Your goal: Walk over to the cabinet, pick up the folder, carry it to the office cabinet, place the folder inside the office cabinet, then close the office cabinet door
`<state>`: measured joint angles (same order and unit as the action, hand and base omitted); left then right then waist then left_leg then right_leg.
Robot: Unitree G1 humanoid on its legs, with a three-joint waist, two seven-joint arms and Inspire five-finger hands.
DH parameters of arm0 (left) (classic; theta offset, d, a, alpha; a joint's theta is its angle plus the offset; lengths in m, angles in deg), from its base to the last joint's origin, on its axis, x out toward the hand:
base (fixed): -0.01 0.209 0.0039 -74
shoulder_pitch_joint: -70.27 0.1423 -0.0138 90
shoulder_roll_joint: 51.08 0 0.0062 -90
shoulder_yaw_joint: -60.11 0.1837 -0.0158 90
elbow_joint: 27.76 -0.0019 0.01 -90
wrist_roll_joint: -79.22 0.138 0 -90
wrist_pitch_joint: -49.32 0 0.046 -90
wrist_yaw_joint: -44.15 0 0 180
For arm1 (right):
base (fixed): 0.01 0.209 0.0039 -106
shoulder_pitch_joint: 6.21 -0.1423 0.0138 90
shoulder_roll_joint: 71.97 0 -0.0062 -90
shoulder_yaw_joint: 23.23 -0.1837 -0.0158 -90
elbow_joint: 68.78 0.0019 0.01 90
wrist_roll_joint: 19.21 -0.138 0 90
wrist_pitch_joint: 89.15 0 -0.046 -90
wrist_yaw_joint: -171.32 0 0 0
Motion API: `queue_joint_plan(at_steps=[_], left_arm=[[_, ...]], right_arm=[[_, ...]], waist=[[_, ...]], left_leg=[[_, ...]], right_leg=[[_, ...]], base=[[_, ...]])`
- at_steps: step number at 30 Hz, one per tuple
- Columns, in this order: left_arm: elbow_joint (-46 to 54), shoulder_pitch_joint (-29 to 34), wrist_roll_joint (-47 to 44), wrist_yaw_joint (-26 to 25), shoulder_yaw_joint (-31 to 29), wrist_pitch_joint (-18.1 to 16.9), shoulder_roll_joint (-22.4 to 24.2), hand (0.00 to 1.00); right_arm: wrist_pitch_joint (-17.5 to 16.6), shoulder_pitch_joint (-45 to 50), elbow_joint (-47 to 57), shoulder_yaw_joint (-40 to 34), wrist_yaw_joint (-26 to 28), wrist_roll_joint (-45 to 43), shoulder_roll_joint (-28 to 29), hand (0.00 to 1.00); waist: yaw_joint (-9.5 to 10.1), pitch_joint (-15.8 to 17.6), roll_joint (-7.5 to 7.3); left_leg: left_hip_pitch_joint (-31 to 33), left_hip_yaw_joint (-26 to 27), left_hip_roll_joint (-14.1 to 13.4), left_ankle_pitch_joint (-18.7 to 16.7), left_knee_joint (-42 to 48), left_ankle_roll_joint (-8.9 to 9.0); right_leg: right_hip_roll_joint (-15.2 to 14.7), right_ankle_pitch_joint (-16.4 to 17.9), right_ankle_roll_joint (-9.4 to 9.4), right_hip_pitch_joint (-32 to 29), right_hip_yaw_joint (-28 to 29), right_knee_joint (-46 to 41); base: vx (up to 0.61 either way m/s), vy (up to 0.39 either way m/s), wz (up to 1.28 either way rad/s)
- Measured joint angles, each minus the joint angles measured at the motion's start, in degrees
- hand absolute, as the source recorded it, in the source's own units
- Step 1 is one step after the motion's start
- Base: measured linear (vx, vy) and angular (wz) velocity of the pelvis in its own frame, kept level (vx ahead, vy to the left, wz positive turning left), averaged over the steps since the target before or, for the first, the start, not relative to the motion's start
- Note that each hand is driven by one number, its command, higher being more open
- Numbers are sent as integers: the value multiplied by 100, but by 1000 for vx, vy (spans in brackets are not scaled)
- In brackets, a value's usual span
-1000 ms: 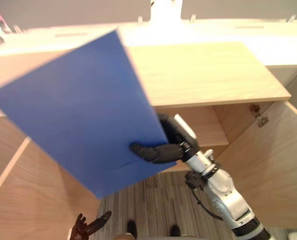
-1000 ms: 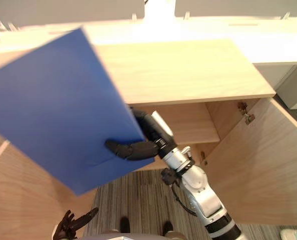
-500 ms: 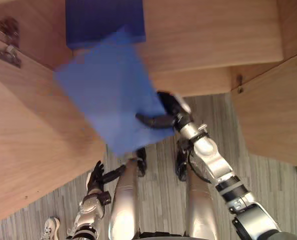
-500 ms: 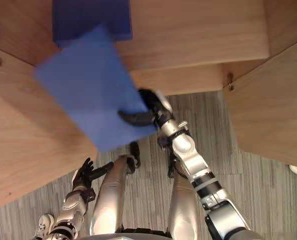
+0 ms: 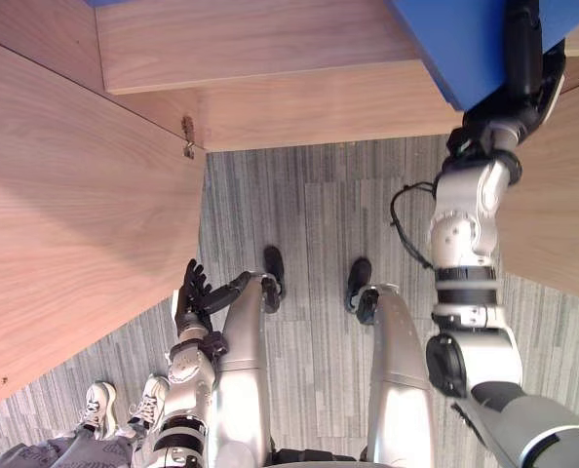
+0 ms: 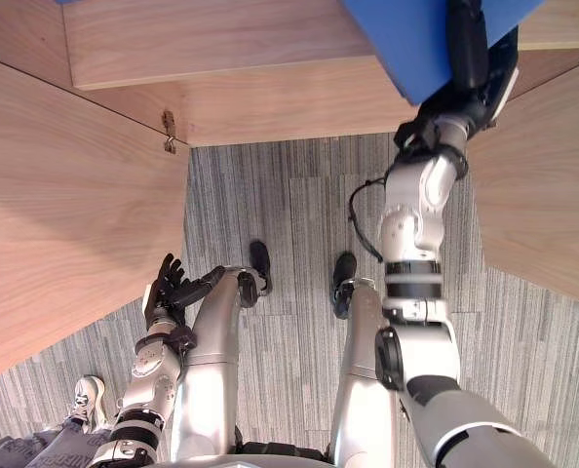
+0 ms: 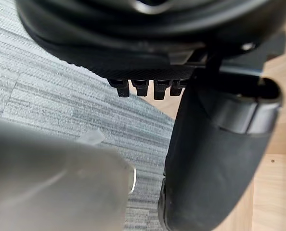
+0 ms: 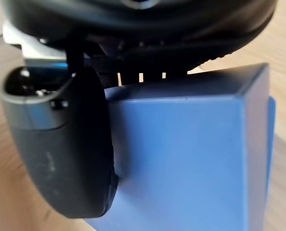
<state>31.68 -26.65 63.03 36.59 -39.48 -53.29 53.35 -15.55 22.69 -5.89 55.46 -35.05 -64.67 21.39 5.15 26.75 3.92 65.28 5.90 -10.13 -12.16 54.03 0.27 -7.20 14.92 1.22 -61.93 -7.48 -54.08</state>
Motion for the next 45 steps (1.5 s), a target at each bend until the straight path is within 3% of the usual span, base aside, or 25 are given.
queue_joint_plan(at_steps=[9, 20, 32, 35, 40, 41, 45], left_arm=[[-15, -84, -78, -129, 134, -29, 38, 100], [-195, -125, -90, -161, 149, -29, 30, 100], [-428, -294, -134, -208, 230, -25, 41, 100], [-417, -300, -189, -193, 243, -27, 39, 100], [-510, -299, -189, -91, 379, -52, -28, 100], [-524, -299, -188, -67, 422, -62, -50, 100], [-582, -299, -186, 63, 617, -116, -189, 100]], right_arm=[[270, -1309, -1020, 326, 12, -517, -29, 100], [415, -1552, -1548, 949, 286, -691, -82, 100], [487, -1921, -1686, 963, 591, -956, -122, 100], [497, -1917, -1686, 1210, 658, -946, -296, 100], [712, -1665, -1642, 2083, 1265, -310, -1016, 100], [747, -1593, -1610, 2162, 1360, -139, -1103, 0], [854, -956, -1290, 2768, 1861, 799, -1707, 0]], waist=[[85, -1, 2], [54, -11, 5], [11, -32, 16], [-18, -32, 16], [-117, -34, 14], [-122, -34, 15], [-167, -37, 10]], left_leg=[[53, -71, 61, 88, -127, 34], [-82, -88, 105, 161, -310, 53], [-477, 122, 90, 285, -770, 27], [-488, 194, 65, 287, -790, 23], [-583, 267, 29, 286, -813, 19], [-596, 270, 27, 285, -823, 18], [-612, 288, 14, 285, -867, 7]], right_leg=[[-105, 4, -9, -5, -206, 60], [-147, -8, -29, 158, -285, 210], [-138, -180, -82, 506, -289, 658], [-133, -210, -66, 518, -271, 718], [-131, -218, -51, 636, -275, 801], [-129, -218, -51, 647, -276, 810], [-124, -218, -52, 653, -289, 824]], base=[[-2, -23, 7], [-26, -13, 4], [-4, -3, -1], [-6, -3, -2], [-26, -11, 0], [-63, -35, 1], [-50, -36, 0]])
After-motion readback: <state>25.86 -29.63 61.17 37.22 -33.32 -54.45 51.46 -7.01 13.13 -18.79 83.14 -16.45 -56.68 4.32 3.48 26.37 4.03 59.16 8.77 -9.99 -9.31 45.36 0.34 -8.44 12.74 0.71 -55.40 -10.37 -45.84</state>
